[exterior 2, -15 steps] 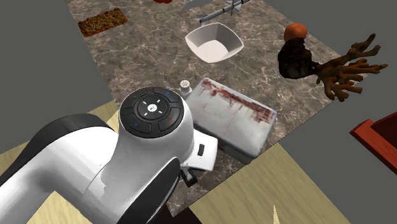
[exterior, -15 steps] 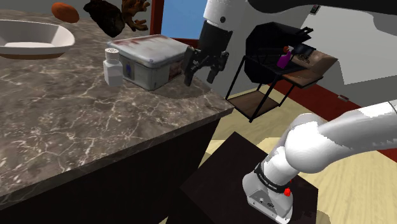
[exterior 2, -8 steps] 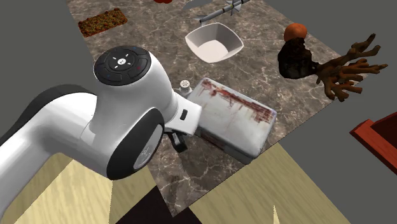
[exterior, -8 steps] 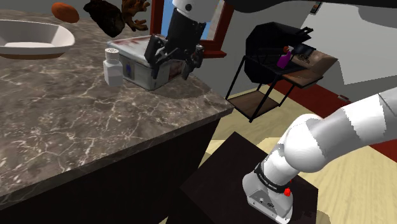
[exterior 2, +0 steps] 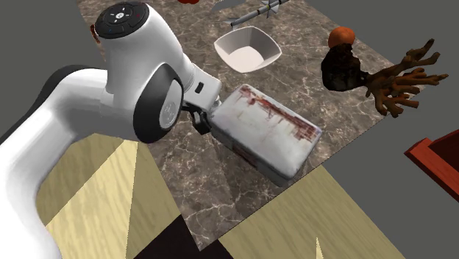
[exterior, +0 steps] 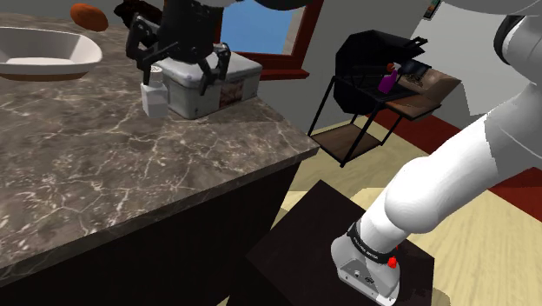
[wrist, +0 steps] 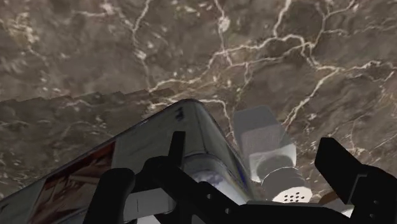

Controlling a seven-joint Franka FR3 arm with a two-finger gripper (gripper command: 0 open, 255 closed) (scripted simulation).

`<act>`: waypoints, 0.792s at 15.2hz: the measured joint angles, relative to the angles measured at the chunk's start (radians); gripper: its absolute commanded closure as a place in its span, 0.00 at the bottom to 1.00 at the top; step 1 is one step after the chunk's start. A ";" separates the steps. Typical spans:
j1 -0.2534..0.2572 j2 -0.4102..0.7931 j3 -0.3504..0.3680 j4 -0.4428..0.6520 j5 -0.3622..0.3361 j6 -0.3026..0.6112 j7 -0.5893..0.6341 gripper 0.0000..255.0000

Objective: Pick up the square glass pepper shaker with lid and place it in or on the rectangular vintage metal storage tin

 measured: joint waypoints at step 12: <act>-0.022 0.123 0.061 0.023 -0.122 0.101 0.130 0.00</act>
